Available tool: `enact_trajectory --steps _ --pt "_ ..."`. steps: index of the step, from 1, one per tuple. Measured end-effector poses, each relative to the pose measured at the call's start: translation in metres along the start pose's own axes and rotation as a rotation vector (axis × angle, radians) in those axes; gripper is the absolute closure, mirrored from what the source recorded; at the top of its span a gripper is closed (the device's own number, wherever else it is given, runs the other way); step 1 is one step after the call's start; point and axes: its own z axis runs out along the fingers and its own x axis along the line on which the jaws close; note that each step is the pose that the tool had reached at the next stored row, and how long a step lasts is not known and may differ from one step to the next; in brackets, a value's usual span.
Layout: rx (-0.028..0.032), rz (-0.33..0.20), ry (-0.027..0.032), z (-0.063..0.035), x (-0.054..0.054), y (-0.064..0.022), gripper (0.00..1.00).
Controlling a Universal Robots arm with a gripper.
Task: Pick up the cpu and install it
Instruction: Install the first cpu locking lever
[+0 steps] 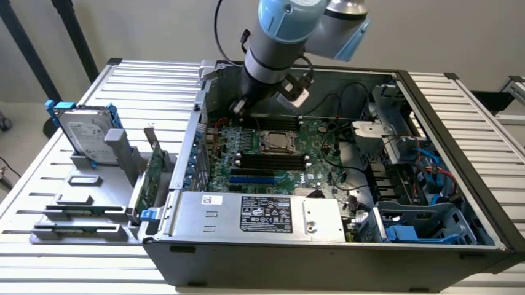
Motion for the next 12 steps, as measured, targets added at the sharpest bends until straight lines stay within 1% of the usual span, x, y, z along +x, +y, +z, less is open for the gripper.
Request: enact_trajectory --steps 5,8,12 --pt "-0.0136 0.042 0.0197 -0.0063 0.0018 -0.0027 0.89" --pt "-0.0248 0.062 0.0331 -0.0079 0.0022 -0.0035 0.89" --pt "-0.0387 0.075 0.0471 -0.0084 0.0024 -0.0036 0.89"
